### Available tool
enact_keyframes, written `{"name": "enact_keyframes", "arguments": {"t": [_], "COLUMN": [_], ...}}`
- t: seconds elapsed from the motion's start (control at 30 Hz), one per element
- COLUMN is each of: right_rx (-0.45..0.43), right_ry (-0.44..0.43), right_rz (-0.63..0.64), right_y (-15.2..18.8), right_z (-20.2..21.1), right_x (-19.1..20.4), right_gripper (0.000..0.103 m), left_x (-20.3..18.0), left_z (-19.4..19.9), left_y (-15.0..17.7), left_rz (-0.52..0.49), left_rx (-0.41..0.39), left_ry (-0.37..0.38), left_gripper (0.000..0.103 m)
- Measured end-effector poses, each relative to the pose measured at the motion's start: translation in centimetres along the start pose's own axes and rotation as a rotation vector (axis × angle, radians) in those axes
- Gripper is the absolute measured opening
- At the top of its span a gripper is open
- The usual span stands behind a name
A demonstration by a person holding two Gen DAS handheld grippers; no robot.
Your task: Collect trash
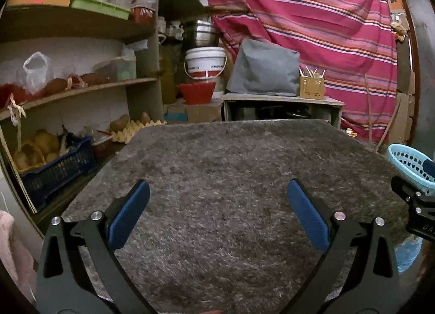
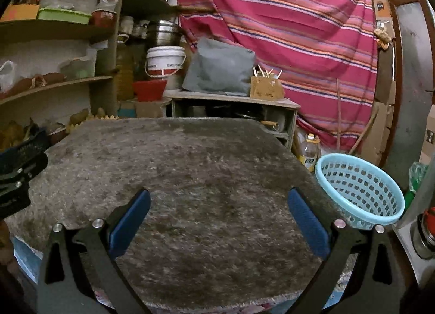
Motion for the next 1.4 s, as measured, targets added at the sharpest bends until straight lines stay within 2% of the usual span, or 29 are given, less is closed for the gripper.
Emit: {"name": "enact_keyframes", "arguments": {"t": [0.4, 1.4], "right_rx": [0.005, -0.024], "right_ry": [-0.007, -0.021], "right_rz": [-0.036, -0.053], "right_y": [0.4, -0.5], "right_z": [-0.6, -1.4], "right_x": [-0.1, -0.6], "right_gripper": [0.099, 0.099], "left_x": [-1.4, -1.8], "left_z": [-0.7, -1.2], "left_y": [0.8, 0.5], "left_rz": [-0.042, -0.058], "left_rx": [0.012, -0.015], "left_ry": [0.029, 0.021], "left_gripper": [0.098, 0.098]}}
Point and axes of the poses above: each gripper's, at about its wrist camera, not at the fingertips, and z roughly against the way its jaws point, x to its left, y to its underside, the point moved 9 cm from there along -z, roughly the way its jaws point, and after that the axes turned 9 degrees about z, right-handed, at the moved point
